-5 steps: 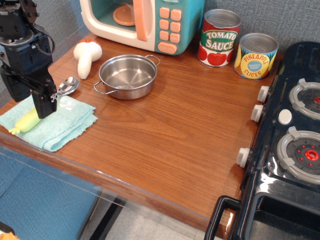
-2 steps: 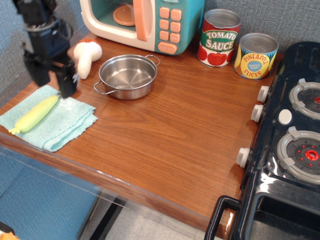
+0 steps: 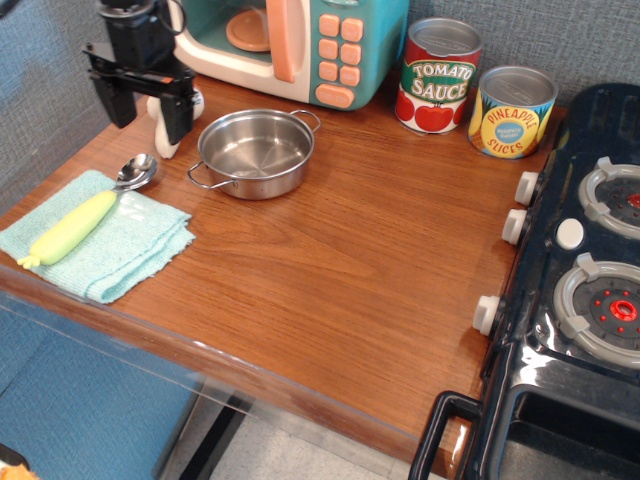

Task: Move the mushroom to the right of the towel

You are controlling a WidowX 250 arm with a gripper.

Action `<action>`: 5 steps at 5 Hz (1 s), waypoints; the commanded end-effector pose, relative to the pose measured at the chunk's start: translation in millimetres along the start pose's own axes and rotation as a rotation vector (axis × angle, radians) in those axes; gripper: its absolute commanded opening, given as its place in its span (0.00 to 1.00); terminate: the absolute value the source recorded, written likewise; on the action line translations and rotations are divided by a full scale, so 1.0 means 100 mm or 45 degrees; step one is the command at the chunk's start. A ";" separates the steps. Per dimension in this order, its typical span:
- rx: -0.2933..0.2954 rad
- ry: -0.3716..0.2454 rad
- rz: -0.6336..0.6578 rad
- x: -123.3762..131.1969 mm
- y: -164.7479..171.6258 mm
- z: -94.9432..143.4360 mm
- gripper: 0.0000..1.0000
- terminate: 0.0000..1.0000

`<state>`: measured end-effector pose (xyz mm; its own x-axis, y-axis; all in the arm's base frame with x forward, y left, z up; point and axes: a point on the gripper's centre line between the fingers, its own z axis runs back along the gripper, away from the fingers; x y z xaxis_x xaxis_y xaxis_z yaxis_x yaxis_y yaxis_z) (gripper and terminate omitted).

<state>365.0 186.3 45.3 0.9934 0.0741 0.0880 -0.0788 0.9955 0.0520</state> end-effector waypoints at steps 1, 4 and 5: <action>0.022 -0.038 0.101 0.29 0.15 0.00 1.00 0.00; -0.021 -0.129 0.137 0.32 0.26 0.21 0.00 0.00; -0.061 -0.251 0.130 0.24 0.23 0.56 0.00 0.00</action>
<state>378.0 199.5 69.6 0.9623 0.1794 0.2046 -0.1736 0.9837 -0.0465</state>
